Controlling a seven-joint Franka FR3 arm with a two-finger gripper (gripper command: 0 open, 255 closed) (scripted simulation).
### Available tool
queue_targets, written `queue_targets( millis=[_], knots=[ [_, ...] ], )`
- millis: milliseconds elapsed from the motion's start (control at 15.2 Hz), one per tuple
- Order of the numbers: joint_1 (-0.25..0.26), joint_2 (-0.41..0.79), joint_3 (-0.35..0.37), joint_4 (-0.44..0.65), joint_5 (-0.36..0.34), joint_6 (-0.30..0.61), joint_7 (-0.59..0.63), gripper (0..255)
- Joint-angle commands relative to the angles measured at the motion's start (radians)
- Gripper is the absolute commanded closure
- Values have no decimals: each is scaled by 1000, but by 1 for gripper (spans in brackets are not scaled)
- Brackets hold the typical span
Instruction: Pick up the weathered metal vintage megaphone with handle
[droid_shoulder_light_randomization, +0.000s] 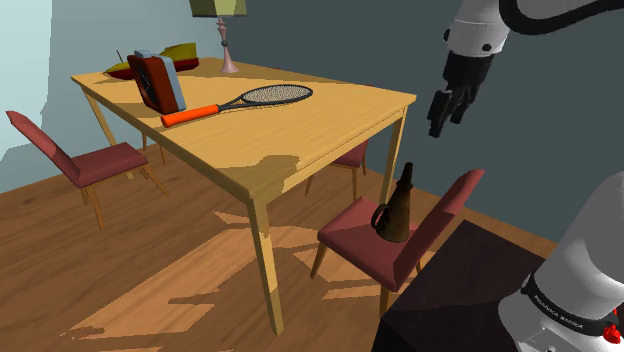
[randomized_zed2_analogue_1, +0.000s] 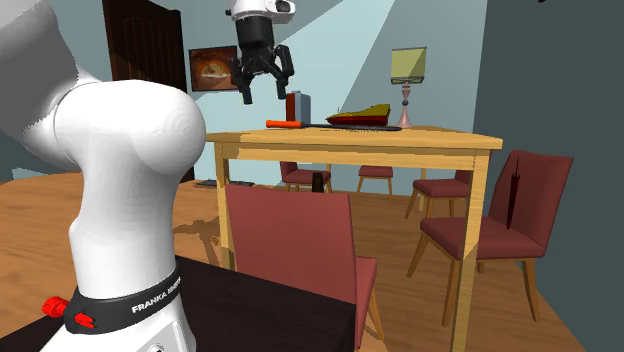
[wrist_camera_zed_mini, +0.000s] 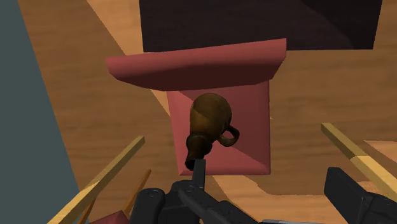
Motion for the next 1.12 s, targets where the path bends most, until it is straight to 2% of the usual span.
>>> queue_targets(
  millis=[0,528,792,1056],
  knots=[
    [-5,-4,-13,-75,-13,95,-10,0],
    [-47,74,-82,-305,-85,492,-57,0],
    [-79,195,-118,-374,-129,726,-77,0],
    [-119,375,-147,-403,-179,981,-89,0]
  ],
)
